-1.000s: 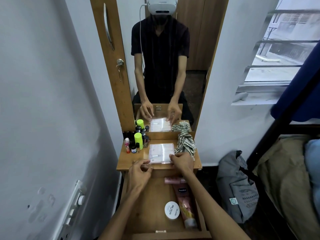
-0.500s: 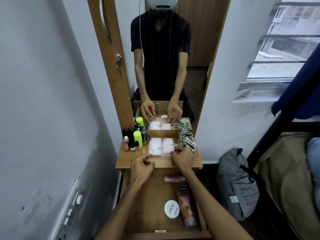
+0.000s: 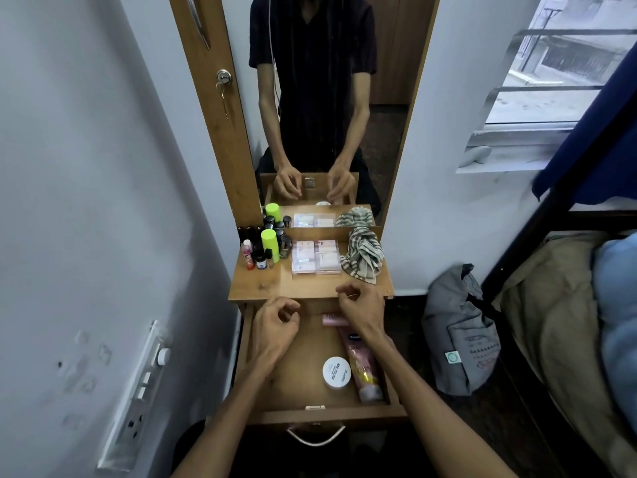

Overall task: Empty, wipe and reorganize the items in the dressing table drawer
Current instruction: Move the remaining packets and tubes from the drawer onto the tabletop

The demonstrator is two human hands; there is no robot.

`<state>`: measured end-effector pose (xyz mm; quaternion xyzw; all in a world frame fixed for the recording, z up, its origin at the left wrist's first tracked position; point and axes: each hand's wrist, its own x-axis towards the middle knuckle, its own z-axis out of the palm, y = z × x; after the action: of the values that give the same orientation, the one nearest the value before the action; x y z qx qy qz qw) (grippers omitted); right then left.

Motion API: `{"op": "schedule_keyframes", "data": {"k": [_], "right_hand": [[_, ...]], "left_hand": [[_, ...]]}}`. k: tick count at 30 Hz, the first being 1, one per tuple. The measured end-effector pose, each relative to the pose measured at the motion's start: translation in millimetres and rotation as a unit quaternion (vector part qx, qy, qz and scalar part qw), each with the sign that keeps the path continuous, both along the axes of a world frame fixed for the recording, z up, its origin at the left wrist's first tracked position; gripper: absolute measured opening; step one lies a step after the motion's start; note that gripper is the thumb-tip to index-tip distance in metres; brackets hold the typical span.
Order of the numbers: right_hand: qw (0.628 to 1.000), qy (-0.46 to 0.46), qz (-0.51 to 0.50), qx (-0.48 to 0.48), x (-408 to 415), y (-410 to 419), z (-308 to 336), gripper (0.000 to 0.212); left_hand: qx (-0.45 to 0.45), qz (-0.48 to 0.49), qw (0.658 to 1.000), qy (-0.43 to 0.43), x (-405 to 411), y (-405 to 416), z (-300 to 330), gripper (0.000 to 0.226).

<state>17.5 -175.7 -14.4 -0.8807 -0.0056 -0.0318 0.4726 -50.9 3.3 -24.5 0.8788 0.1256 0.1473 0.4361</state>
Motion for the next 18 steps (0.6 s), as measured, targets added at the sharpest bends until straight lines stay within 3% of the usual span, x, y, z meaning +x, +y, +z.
{"op": "schedule_keyframes", "data": {"k": [5,11,14,18], "right_hand": [[0.979,0.090,0.080,-0.165,-27.3,-17.2,-0.6,0.014],[0.908,0.137,0.126,-0.376,-59.4,-25.6,-6.2,0.030],[0.874,0.147,0.149,-0.439,-70.7,-25.6,-13.5,0.035],[0.853,0.144,0.169,-0.471,-80.4,-19.4,-23.8,0.046]], "left_hand": [[0.039,-0.103,0.986,0.122,-18.5,-15.9,-22.9,0.023],[0.094,-0.215,0.931,0.280,-27.6,-44.4,-43.1,0.077],[0.143,-0.250,0.909,0.302,-26.6,-58.7,-44.6,0.087],[0.180,-0.262,0.901,0.294,-29.4,-70.2,-44.2,0.078]]}}
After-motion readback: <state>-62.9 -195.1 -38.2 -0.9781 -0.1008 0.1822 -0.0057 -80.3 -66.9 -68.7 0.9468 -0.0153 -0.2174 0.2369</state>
